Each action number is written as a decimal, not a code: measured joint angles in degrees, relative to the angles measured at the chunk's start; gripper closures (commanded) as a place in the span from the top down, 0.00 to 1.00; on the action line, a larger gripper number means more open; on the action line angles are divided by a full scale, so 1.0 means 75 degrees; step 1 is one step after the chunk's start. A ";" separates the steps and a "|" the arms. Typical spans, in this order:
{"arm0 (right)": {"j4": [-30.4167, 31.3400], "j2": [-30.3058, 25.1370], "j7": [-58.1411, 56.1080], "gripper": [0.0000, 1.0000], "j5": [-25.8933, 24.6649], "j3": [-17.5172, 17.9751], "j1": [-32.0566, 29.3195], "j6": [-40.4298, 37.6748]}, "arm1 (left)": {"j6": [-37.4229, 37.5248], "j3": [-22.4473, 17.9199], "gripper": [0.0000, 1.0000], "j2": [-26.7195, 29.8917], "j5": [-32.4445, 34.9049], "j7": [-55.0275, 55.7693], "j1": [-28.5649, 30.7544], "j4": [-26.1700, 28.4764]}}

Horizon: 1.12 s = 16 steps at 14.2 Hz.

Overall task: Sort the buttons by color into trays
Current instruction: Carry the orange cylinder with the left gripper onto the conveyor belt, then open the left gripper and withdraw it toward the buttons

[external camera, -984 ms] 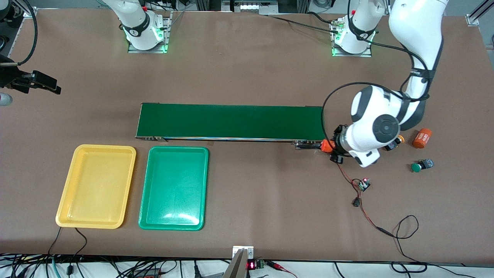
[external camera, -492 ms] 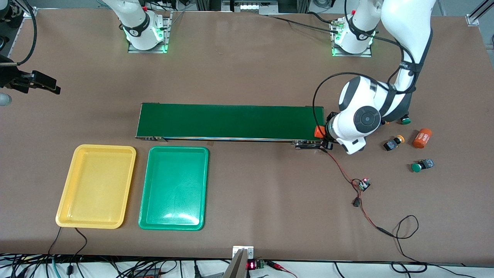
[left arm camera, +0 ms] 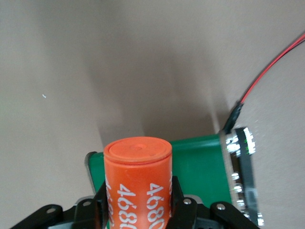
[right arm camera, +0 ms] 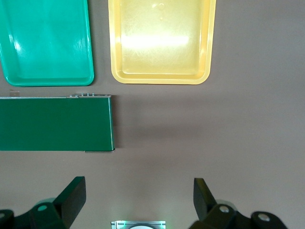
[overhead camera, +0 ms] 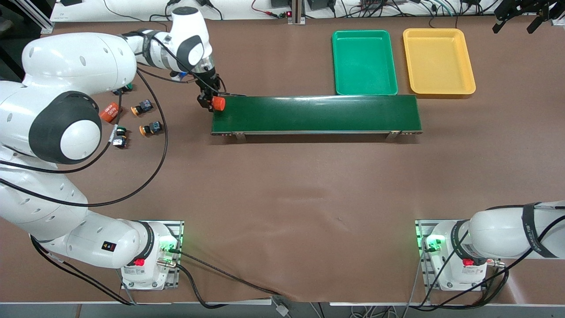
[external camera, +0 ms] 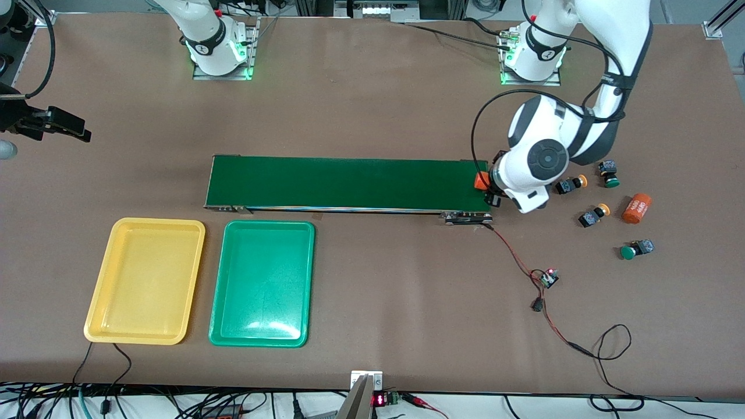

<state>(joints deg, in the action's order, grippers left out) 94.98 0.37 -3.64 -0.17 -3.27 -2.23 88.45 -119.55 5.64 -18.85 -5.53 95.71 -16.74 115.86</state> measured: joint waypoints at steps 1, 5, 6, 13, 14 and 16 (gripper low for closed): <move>0.0000 0.0001 0.0000 1.00 0.0000 0.0000 -0.0001 0.0000 | -0.0054 0.0002 0.10 -0.0046 -0.0001 0.0017 -0.0095 0.0046; 0.0001 0.0003 0.0000 1.00 0.0000 0.0000 -0.0002 0.0000 | -0.0444 0.0002 0.15 -0.0330 -0.0001 0.0117 -0.0445 0.0113; 0.0000 0.0003 0.0000 1.00 0.0000 0.0000 -0.0003 0.0000 | -0.0494 0.0002 0.22 -0.0362 -0.0001 0.0129 -0.0483 0.0112; 0.0001 0.0003 0.0000 1.00 0.0000 0.0000 -0.0004 -0.0001 | -0.0628 -0.0074 1.00 -0.0366 -0.0002 0.0120 -0.0488 0.0020; 0.0001 0.0003 0.0000 1.00 0.0000 0.0000 -0.0004 -0.0001 | -0.0630 -0.0079 1.00 -0.0366 -0.0002 0.0120 -0.0488 -0.0005; 0.0001 0.0003 0.0000 1.00 0.0000 0.0000 -0.0004 -0.0001 | -0.0634 -0.0099 1.00 -0.0367 -0.0001 0.0108 -0.0487 -0.0066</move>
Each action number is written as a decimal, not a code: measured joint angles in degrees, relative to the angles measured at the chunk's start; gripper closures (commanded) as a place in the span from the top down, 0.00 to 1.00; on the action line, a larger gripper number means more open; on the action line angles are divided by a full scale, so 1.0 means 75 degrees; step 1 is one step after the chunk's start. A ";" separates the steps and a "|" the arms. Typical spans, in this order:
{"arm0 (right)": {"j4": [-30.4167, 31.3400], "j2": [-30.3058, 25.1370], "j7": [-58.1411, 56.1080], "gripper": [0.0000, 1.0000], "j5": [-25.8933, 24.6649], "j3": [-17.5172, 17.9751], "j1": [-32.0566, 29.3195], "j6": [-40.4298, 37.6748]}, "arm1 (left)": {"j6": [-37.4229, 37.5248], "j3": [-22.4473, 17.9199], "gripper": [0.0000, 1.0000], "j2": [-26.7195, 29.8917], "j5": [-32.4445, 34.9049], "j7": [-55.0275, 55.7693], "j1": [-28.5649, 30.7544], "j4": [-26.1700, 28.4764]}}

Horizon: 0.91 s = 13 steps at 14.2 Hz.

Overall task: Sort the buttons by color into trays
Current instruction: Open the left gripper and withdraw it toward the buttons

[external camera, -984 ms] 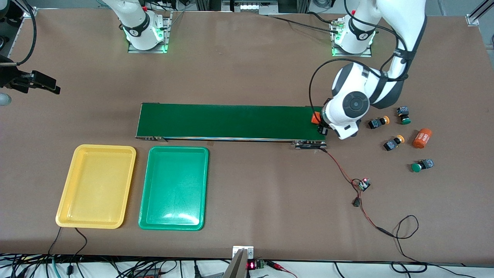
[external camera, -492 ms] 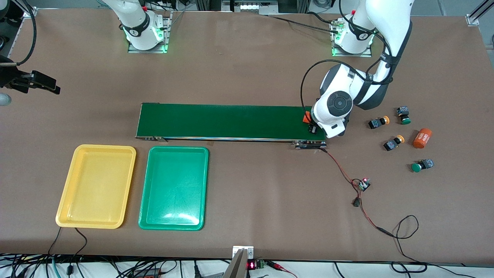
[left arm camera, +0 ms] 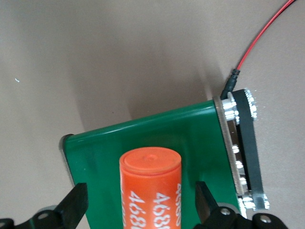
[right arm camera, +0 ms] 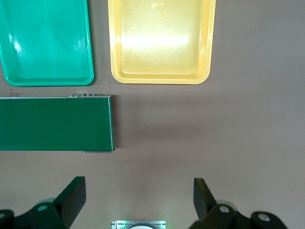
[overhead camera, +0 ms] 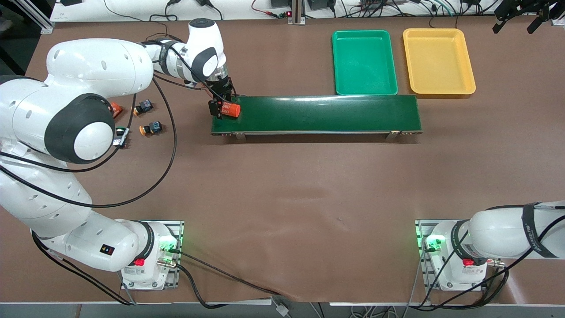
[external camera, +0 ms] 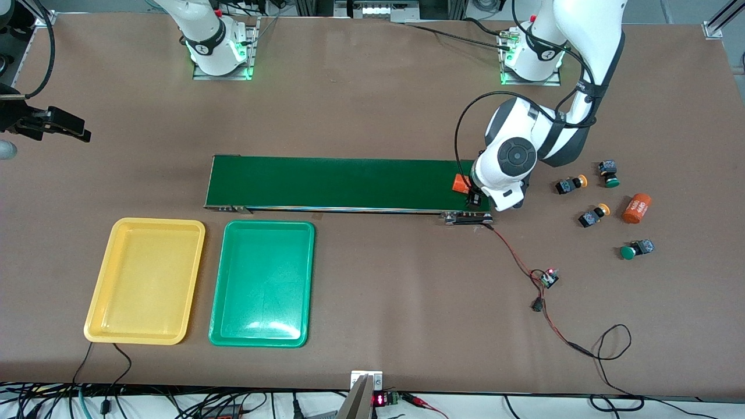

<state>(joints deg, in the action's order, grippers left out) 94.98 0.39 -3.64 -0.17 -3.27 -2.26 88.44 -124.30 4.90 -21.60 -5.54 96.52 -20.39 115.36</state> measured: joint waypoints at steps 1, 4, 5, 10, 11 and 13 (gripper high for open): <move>0.0000 0.0000 0.0000 1.00 0.0000 0.0000 0.0000 0.0000 | 0.0000 -0.0012 1.00 0.0000 0.0019 -0.0044 0.0003 -0.0048; 0.0000 0.0000 0.0000 1.00 0.0000 0.0000 0.0000 0.0000 | 0.0231 -0.0075 1.00 0.0002 0.0495 -0.0545 0.0022 -0.0279; 0.0000 0.0000 0.0000 1.00 0.0000 0.0000 -0.0001 0.0000 | 0.0494 -0.0142 1.00 0.0009 0.0670 -0.0890 0.0072 -0.0441; 0.0001 0.0000 0.0000 1.00 0.0000 0.0000 -0.0001 0.0000 | 0.2248 -0.0346 1.00 0.0137 0.1009 -0.4904 0.1106 -0.1834; 0.0001 0.0000 0.0000 1.00 0.0000 0.0000 -0.0001 0.0000 | 0.2368 -0.0355 1.00 0.0143 0.1183 -0.5901 0.1376 -0.1954; 0.0001 0.0000 0.0000 1.00 0.0000 -0.0001 -0.0002 0.0000 | 0.2408 -0.0367 1.00 0.0136 0.1428 -0.7981 0.1937 -0.2088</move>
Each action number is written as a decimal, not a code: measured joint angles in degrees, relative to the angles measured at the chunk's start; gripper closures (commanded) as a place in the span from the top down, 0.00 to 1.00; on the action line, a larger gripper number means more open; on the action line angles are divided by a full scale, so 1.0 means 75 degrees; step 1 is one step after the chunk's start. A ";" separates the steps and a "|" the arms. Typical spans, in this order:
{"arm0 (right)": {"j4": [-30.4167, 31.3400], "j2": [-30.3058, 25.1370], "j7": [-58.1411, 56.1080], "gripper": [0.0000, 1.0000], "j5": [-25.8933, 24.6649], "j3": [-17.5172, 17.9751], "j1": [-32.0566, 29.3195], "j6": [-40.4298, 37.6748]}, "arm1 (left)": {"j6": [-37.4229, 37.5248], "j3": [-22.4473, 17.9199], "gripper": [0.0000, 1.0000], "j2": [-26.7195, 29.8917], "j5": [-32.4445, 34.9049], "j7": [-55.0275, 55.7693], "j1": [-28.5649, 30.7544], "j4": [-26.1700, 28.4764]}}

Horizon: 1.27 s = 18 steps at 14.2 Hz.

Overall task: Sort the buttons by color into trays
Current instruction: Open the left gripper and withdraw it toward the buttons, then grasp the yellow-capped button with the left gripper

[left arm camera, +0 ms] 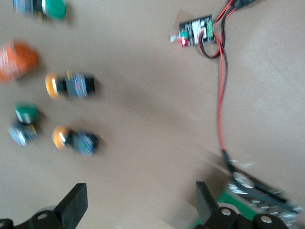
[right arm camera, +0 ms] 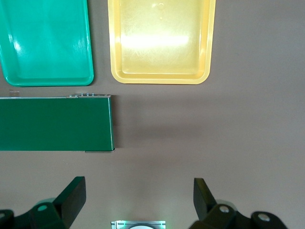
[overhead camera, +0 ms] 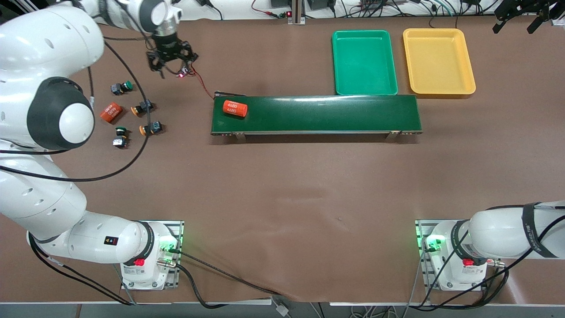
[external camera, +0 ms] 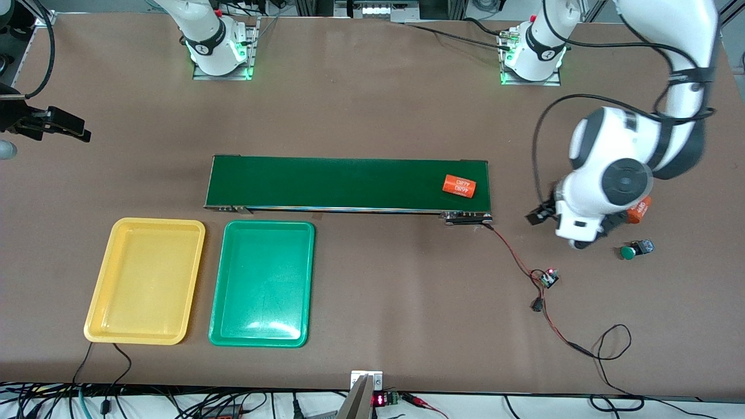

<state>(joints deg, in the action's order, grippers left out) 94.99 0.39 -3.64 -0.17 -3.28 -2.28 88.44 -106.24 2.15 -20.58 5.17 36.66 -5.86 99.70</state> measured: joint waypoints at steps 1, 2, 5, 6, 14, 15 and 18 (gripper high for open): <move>0.0000 0.0000 0.0000 1.00 0.0000 0.0000 0.0000 0.0000 | 0.0000 -0.0006 1.00 -0.0005 0.0054 -0.1022 0.0293 -0.0098; 0.0001 0.0000 0.0000 1.00 0.0000 0.0000 -0.0001 0.0000 | 0.0000 -0.0014 1.00 -0.0009 0.0069 -0.2021 0.0582 -0.0225; 0.0001 0.0000 0.0000 1.00 0.0000 -0.0001 -0.0001 0.0000 | 0.0062 -0.0020 1.00 -0.0023 0.0417 -0.4458 0.1408 -0.0562; 0.0001 0.0000 0.0000 1.00 0.0000 0.0000 -0.0001 0.0000 | 0.0072 -0.0008 1.00 -0.0047 0.0696 -0.5013 0.1578 -0.0582; 0.0001 0.0000 0.0000 1.00 0.0000 -0.0001 -0.0001 0.0000 | -0.0190 0.0333 1.00 -0.0901 0.1148 -0.8714 0.2749 -0.1214; 0.0001 0.0000 0.0000 1.00 0.0000 0.0000 -0.0001 -0.0001 | -0.0191 0.0363 1.00 -0.0988 0.1148 -0.8766 0.2814 -0.1303; 0.0001 0.0000 0.0000 1.00 0.0000 -0.0001 -0.0001 -0.0003 | -0.0197 0.0514 1.00 -0.1197 0.0978 -0.7959 0.2820 -0.1396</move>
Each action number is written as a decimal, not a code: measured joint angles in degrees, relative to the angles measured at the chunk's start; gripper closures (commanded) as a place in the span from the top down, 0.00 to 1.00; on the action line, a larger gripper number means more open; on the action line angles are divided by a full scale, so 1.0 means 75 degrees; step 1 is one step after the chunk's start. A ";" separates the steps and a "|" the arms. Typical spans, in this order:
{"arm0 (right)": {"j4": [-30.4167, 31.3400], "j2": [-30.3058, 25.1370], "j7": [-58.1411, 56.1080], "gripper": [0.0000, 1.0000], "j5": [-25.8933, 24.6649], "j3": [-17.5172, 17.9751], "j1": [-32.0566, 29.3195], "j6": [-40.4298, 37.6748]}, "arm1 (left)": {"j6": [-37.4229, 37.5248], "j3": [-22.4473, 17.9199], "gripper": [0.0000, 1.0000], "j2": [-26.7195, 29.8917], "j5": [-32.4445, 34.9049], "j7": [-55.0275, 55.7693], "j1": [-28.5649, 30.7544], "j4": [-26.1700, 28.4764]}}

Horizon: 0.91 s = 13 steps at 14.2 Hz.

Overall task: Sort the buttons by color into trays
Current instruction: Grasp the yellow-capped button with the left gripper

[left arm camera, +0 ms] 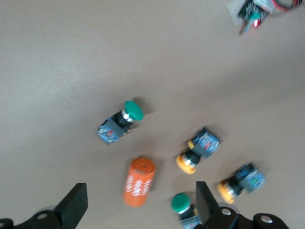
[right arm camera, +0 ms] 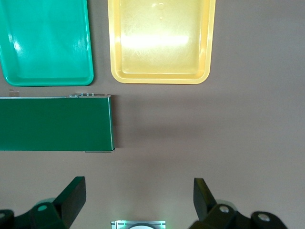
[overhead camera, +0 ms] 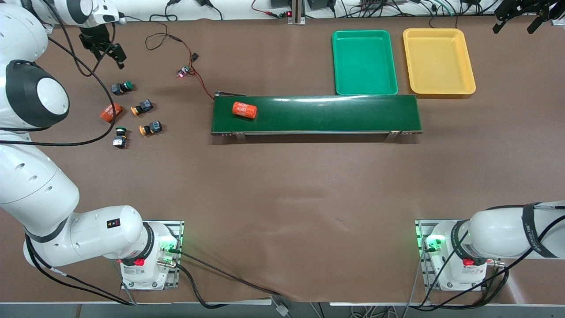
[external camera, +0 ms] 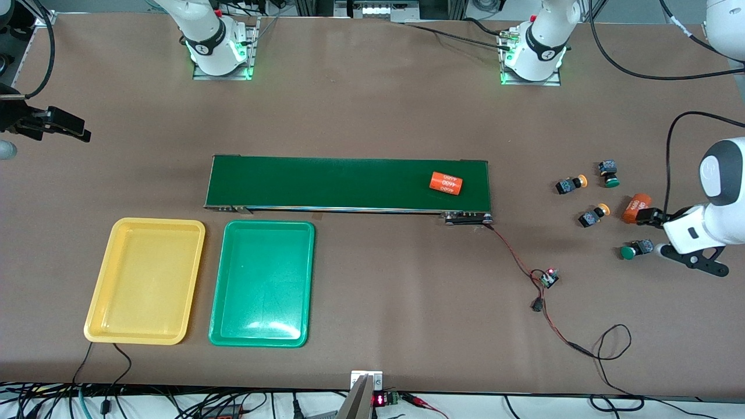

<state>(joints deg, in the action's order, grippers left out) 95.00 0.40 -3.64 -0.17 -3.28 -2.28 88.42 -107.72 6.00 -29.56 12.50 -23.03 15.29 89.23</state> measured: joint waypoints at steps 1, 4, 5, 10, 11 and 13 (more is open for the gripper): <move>0.0000 0.0000 0.0000 1.00 0.0000 0.0000 0.0000 -0.0001 | -0.0037 0.0077 1.00 -0.0086 -0.0041 0.0332 -0.0031 0.0002; 0.0000 0.0000 0.0000 1.00 0.0000 0.0000 0.0000 -0.0002 | -0.0365 0.0303 1.00 -0.0422 -0.0059 0.0973 -0.0153 0.0126; 0.0000 0.0000 0.0000 1.00 0.0000 0.0000 0.0000 -0.0003 | -0.0635 0.0374 1.00 -0.0535 -0.0038 0.0986 -0.0167 0.0287; 0.0003 0.0000 0.0000 1.00 0.0000 0.0000 0.0000 -0.0005 | -0.1440 0.0668 1.00 -0.0791 0.0997 0.0653 -0.0190 0.1242; 0.0003 0.0000 0.0000 1.00 0.0000 0.0000 0.0000 -0.0006 | -0.1440 0.0672 1.00 -0.0791 0.1029 0.0468 -0.0187 0.1286; 0.0004 0.0000 0.0000 1.00 0.0000 0.0000 0.0000 -0.0006 | -0.1438 0.0671 1.00 -0.0790 0.1047 0.0153 -0.0170 0.1321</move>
<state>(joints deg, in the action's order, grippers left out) 95.03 0.40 -3.64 -0.17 -3.28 -2.29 88.38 -118.50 11.03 -35.48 20.36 -21.88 14.02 99.14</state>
